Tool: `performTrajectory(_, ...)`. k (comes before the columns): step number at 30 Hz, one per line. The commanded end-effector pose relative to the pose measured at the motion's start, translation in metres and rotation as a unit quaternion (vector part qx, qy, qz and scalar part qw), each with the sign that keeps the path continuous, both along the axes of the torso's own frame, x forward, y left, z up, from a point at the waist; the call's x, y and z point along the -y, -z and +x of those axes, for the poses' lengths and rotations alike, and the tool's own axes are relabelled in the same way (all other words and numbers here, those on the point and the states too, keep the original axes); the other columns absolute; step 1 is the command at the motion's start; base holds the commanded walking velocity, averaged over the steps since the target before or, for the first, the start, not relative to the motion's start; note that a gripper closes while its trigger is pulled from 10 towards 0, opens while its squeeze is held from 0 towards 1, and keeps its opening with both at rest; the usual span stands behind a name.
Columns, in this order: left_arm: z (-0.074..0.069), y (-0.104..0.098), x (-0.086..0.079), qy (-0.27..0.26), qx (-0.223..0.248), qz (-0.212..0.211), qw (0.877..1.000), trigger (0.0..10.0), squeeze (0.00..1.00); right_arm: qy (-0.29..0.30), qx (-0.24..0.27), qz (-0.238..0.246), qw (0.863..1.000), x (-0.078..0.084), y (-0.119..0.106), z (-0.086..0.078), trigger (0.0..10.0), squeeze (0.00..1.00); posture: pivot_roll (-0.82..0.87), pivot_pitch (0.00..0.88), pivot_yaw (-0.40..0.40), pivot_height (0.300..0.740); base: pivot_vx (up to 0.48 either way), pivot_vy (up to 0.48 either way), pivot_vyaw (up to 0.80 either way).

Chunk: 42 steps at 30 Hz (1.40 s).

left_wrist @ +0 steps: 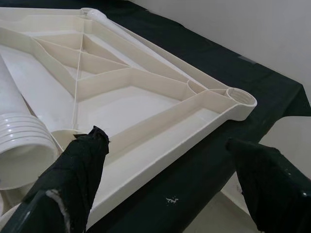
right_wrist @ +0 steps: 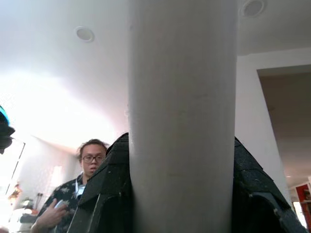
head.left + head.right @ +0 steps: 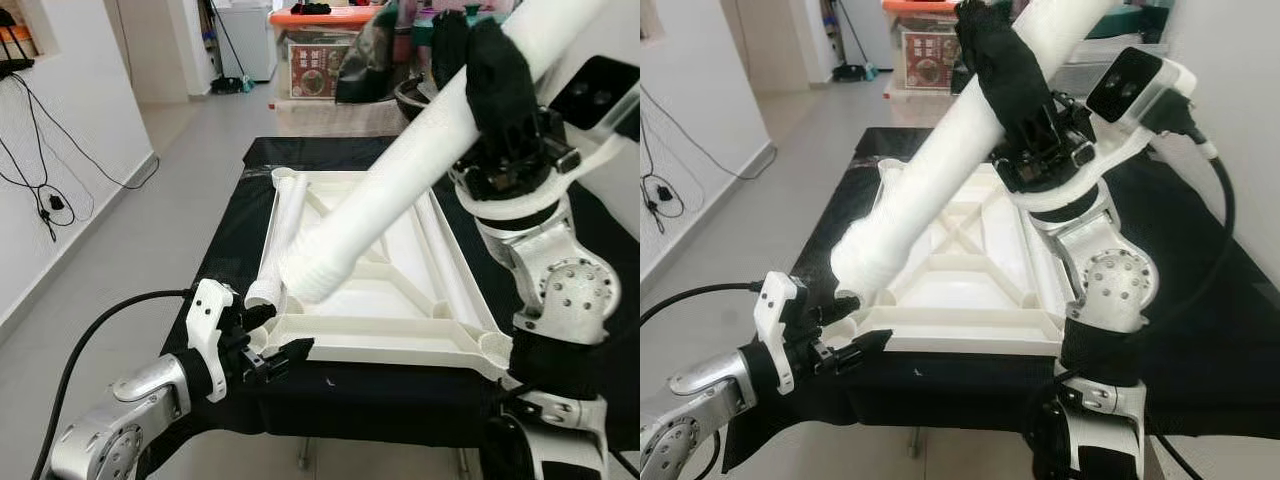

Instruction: Building children table

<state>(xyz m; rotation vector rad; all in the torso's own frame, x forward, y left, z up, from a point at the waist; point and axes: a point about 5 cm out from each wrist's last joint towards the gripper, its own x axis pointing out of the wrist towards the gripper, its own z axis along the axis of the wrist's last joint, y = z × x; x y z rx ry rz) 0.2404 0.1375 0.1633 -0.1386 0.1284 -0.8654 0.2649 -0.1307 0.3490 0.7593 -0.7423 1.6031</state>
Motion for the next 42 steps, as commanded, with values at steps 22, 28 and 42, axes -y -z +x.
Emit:
performTrajectory(22, -0.015, -0.010, 0.000, 0.102, -0.001, 0.027, 0.994, 10.0, 0.00, -0.003, 0.011, -0.056, 0.998, -0.017, 0.011, -0.004, 0.0, 0.00, 0.07, 0.000, 0.017, 0.740, 0.000, 0.000, 0.00)
performTrajectory(28, -0.015, -0.020, -0.003, 0.123, 0.014, 0.041, 0.991, 10.0, 0.00, 0.004, 0.010, -0.072, 0.997, -0.019, 0.015, -0.003, 0.0, 0.00, 0.07, 0.000, 0.019, 0.740, 0.000, 0.000, 0.00)
performTrajectory(42, -0.019, -0.050, -0.001, 0.179, 0.058, 0.054, 0.981, 10.0, 0.00, 0.040, -0.014, -0.162, 0.986, -0.034, 0.048, 0.011, 0.0, 0.00, 0.07, 0.000, 0.022, 0.740, 0.000, 0.000, 0.00)
